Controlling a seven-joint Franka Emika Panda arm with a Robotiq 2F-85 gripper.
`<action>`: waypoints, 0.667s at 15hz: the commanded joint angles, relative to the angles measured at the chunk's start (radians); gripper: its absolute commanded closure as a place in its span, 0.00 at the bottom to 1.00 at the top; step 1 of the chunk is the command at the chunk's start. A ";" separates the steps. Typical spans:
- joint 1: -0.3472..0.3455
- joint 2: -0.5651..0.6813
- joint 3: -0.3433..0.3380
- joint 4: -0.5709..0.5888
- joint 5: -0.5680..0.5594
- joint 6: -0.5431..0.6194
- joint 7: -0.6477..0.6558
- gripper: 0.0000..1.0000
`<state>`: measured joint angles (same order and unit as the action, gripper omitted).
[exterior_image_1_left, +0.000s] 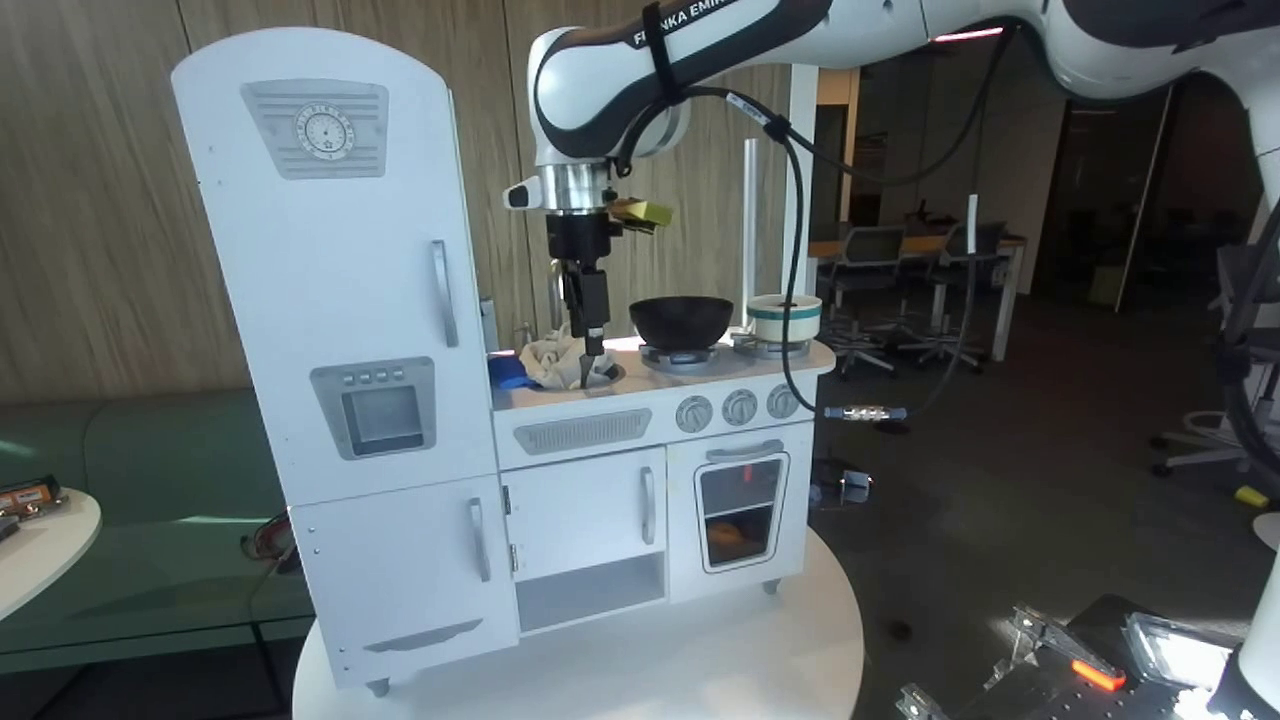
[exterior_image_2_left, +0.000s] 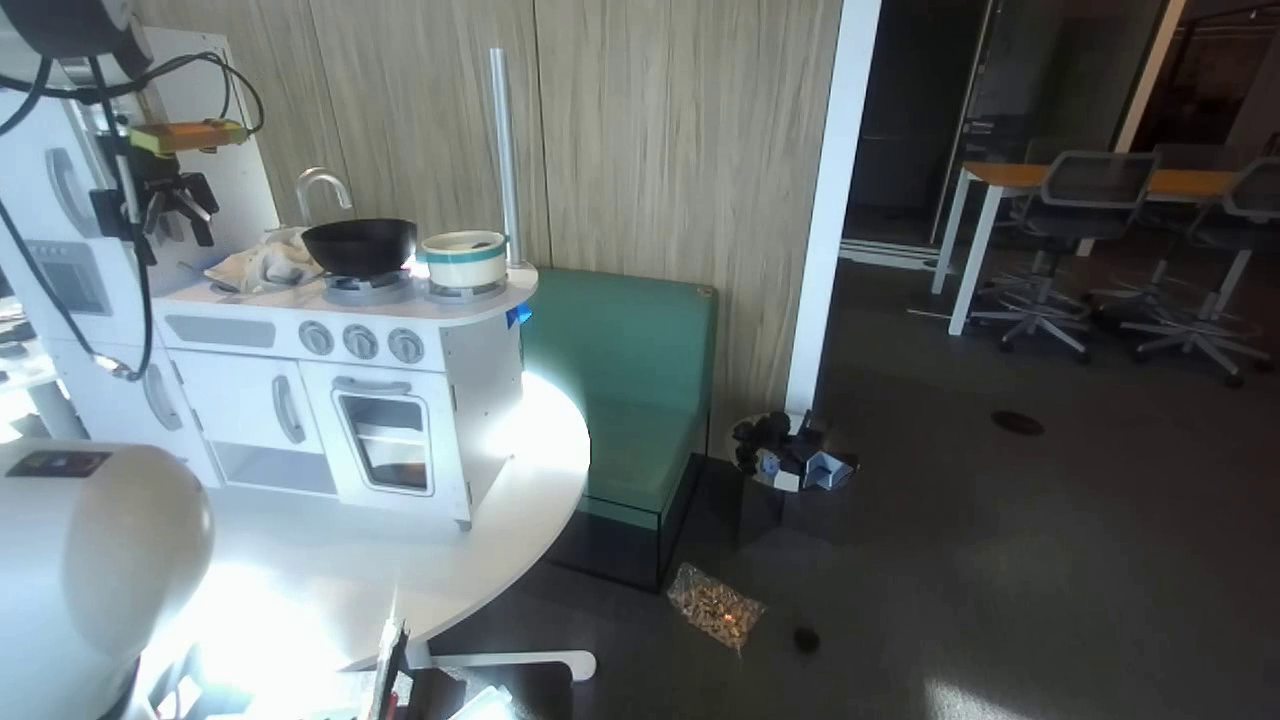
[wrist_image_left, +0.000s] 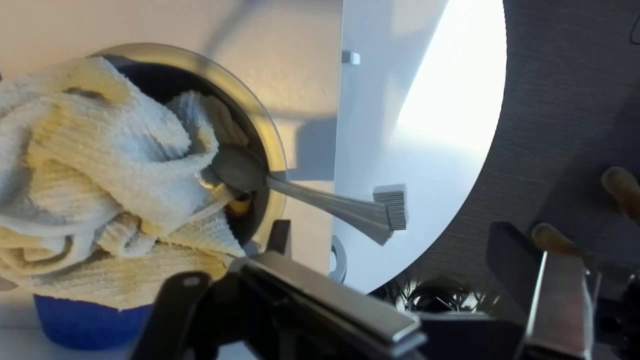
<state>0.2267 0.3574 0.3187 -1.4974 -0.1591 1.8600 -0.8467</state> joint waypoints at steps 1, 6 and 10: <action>0.015 -0.029 0.029 -0.064 0.080 0.057 -0.085 0.00; 0.027 -0.026 0.011 -0.103 0.049 0.091 -0.118 0.00; 0.021 -0.037 -0.003 -0.133 0.039 0.210 -0.135 0.00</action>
<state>0.2498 0.3563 0.3299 -1.5868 -0.1085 1.9904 -0.9580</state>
